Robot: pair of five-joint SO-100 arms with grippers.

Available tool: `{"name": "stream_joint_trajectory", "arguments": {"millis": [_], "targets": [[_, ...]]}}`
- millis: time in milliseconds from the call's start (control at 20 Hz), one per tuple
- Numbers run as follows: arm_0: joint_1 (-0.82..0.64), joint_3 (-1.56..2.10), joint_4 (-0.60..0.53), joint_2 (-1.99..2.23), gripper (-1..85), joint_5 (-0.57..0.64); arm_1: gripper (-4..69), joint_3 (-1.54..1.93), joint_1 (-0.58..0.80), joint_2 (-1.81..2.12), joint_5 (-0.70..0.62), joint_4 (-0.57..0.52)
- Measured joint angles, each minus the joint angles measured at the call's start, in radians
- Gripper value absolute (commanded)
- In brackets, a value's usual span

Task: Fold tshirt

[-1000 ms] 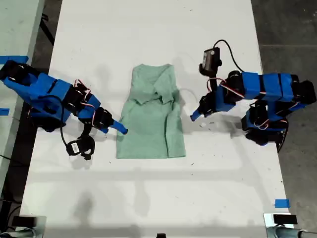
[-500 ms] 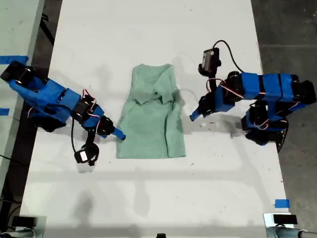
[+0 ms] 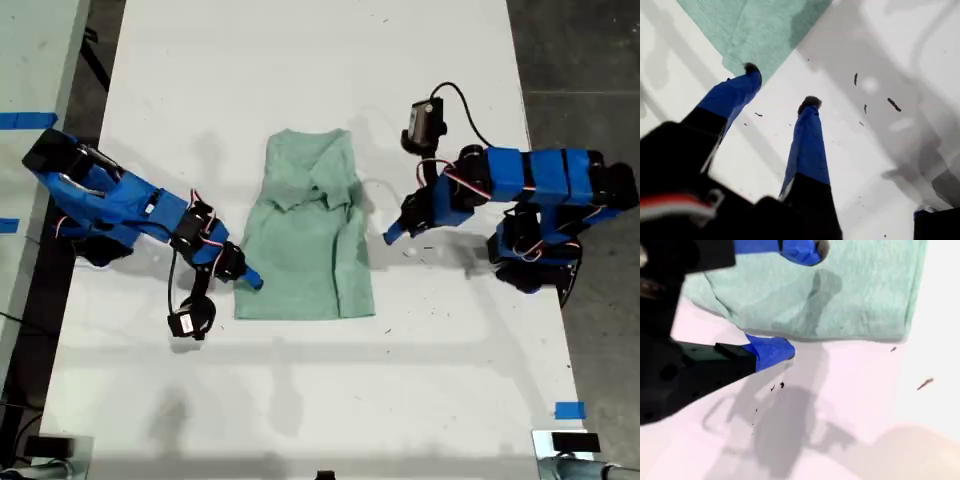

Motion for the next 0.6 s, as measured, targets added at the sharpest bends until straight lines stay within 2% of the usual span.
{"name": "stream_joint_trajectory", "arguments": {"millis": [250,400,500,600], "targets": [[-0.003,-0.038,0.017,-0.038,26.7,0.0,19.4,0.008,0.0,0.011,0.0,0.0],[-0.003,-0.038,0.017,-0.074,23.9,0.0,19.3,0.026,0.0,0.021,0.0,0.0],[-0.003,-0.038,0.014,-0.091,15.3,0.0,19.3,0.052,-0.005,0.043,0.006,-0.014],[-0.009,-0.038,-0.021,-0.117,0.0,0.018,19.2,0.072,-0.009,0.066,0.012,-0.02]]}}
